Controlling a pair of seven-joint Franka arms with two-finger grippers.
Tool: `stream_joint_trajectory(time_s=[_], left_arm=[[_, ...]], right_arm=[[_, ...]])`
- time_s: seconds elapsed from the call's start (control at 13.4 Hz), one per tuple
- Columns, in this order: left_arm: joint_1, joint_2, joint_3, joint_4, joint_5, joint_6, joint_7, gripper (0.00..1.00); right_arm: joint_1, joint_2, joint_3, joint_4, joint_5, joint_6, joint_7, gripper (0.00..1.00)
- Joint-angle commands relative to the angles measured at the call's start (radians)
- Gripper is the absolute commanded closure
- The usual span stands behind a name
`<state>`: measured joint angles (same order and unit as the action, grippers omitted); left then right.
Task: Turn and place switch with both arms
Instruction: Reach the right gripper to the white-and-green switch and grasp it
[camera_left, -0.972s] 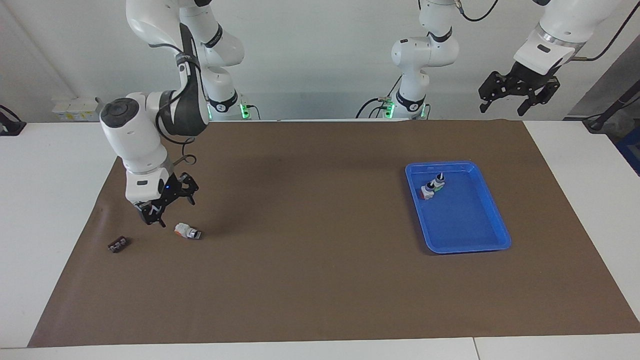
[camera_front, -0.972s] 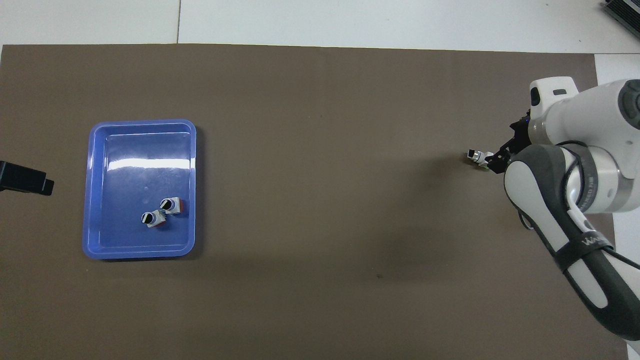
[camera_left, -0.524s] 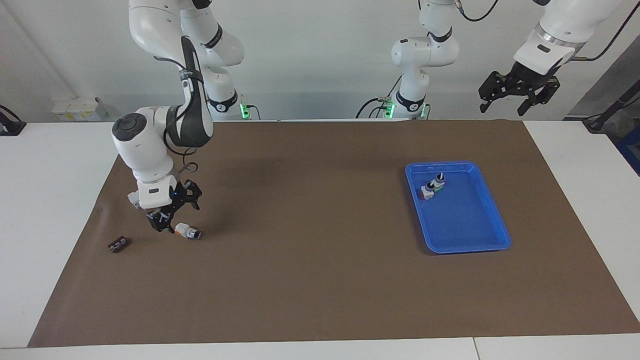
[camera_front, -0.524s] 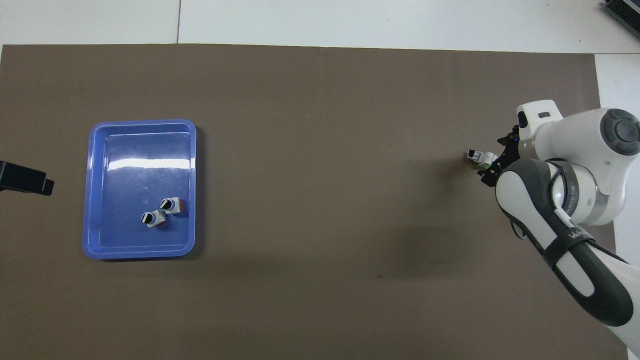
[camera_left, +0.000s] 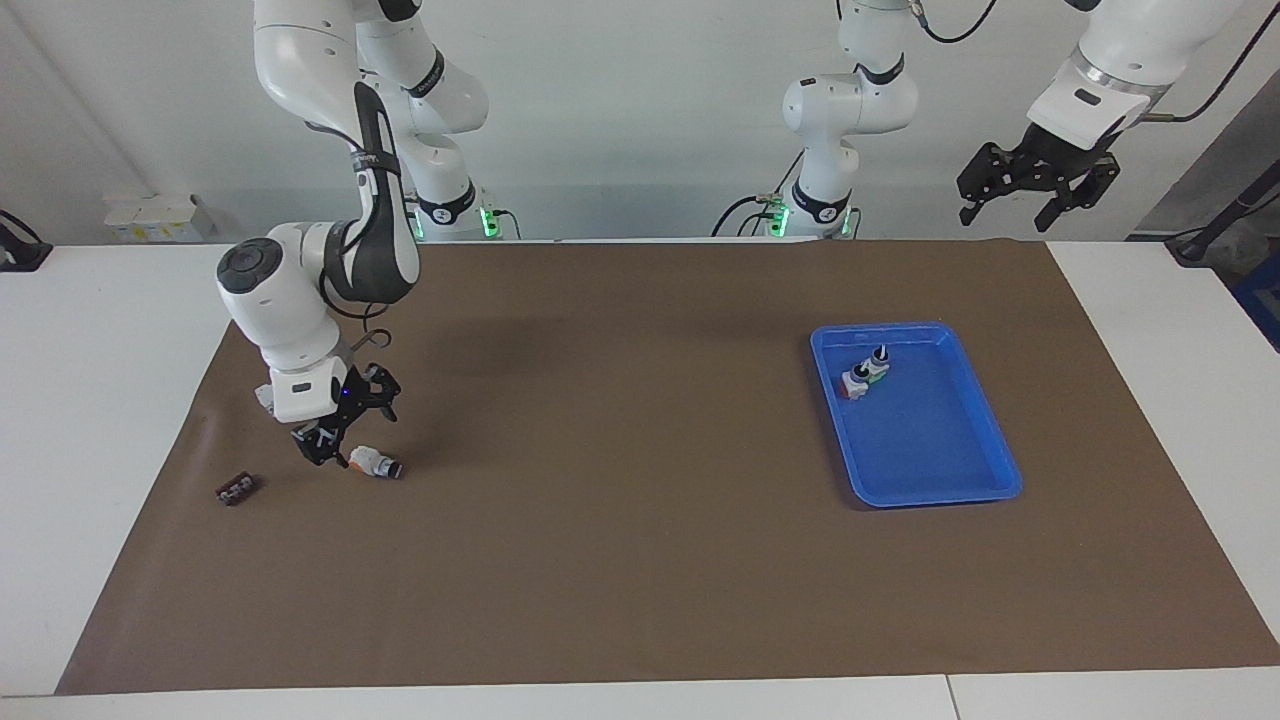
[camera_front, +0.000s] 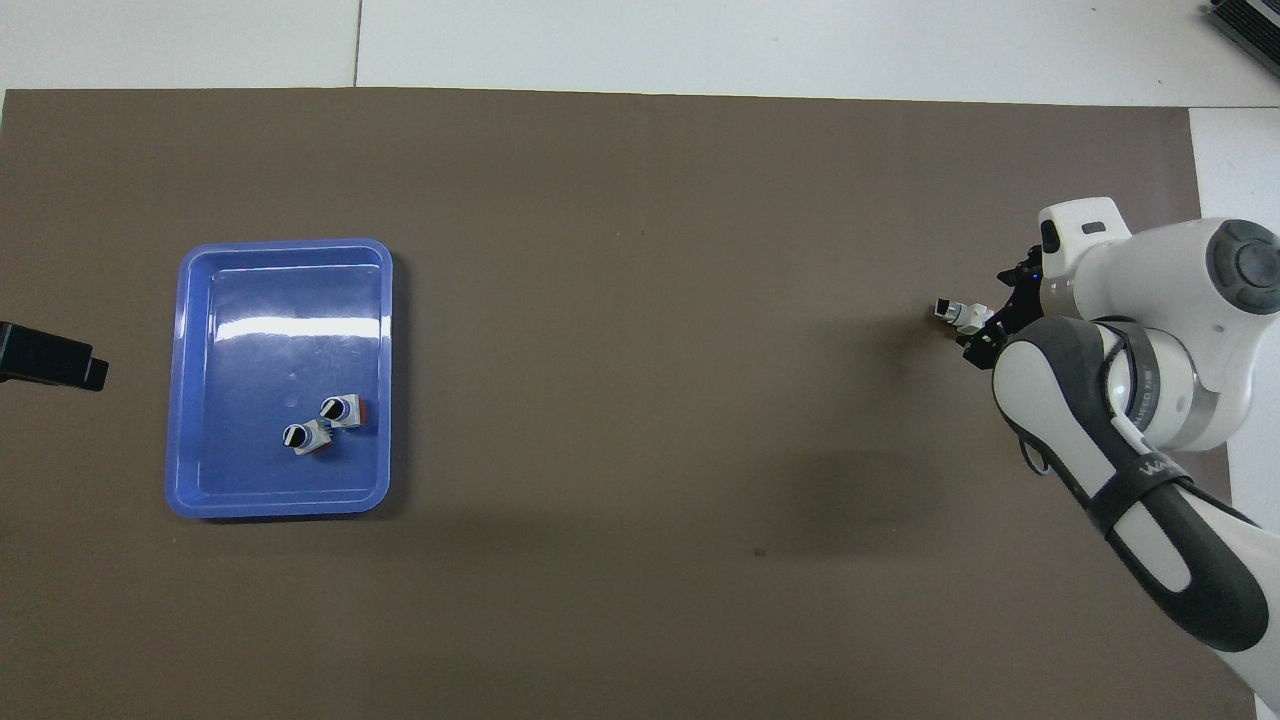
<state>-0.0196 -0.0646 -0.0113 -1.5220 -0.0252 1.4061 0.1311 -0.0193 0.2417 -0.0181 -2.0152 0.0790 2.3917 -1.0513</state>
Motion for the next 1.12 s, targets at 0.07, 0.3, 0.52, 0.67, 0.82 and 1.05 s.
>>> stream_joint_trajectory(time_s=[0.07,0.3,0.52,0.67,0.82,1.05], left_arm=[[0.0,-0.021,0.002,-0.024,0.007,0.005,-0.008,0.0],[0.0,-0.021,0.002,-0.024,0.007,0.005,-0.008,0.0],[0.0,-0.021,0.002,-0.024,0.007,0.005,-0.008,0.0],[0.0,-0.021,0.002,-0.024,0.007,0.005,-0.008,0.0],[0.0,-0.021,0.002,-0.024,0.007,0.005,-0.008,0.0],[0.0,-0.021,0.002,-0.024,0.007,0.005,-0.01,0.0]], right_arm=[[-0.017,0.037,0.006,-0.022,0.025,0.078,-0.087,0.01],[-0.034,0.054,0.006,-0.06,0.027,0.08,-0.124,0.02],[-0.053,0.076,0.006,-0.063,0.039,0.095,-0.144,0.15],[-0.054,0.09,0.006,-0.051,0.068,0.1,-0.145,0.58],[-0.051,0.099,0.006,-0.028,0.068,0.093,-0.141,1.0],[-0.039,0.088,0.013,0.004,0.058,-0.007,-0.133,1.0]])
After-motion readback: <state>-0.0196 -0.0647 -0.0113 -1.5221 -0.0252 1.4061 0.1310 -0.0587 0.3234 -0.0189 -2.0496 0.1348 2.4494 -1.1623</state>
